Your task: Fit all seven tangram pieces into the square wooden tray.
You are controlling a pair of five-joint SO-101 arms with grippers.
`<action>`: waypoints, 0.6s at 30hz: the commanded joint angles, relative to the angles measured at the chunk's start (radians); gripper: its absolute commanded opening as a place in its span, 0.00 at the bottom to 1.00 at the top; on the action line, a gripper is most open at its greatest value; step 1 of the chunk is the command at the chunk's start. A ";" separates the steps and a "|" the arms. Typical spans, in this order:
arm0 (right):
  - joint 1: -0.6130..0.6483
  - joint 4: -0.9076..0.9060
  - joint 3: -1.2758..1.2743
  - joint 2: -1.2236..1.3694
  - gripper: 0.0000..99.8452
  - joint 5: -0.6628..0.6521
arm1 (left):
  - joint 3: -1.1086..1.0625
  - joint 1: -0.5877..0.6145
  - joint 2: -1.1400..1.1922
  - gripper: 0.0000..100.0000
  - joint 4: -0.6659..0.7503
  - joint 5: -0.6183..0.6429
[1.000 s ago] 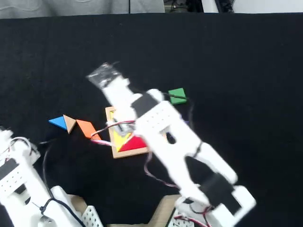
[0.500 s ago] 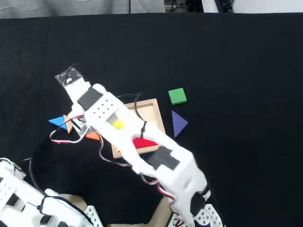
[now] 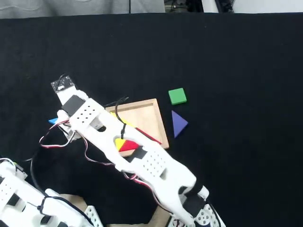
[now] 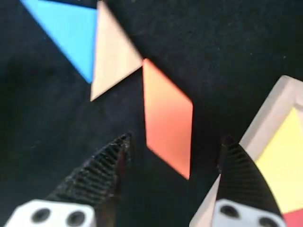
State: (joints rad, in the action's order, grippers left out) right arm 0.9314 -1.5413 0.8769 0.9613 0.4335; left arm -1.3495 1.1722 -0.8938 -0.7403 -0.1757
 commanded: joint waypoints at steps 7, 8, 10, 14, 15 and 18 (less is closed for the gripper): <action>-0.006 -0.084 0.271 0.128 0.28 0.014 | 0.005 -0.016 -0.014 0.13 -0.002 0.000; -0.008 -0.086 0.288 0.147 0.26 0.014 | 0.005 -0.016 -0.014 0.13 -0.002 0.000; -0.017 -0.106 0.323 0.173 0.22 0.014 | 0.005 -0.016 -0.014 0.13 -0.002 0.000; -0.021 -0.157 0.412 0.211 0.11 0.014 | 0.005 -0.018 -0.014 0.13 -0.002 0.000; -0.021 -0.164 0.432 0.220 0.10 0.014 | 0.005 -0.018 -0.014 0.13 -0.002 0.000; -0.021 -0.178 0.472 0.245 0.07 0.014 | 0.005 -0.018 -0.014 0.13 -0.002 0.000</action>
State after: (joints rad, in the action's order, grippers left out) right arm 0.9129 -1.7039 1.2743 1.2083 0.4381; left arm -1.3495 1.1661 -0.8938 -0.7403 -0.1757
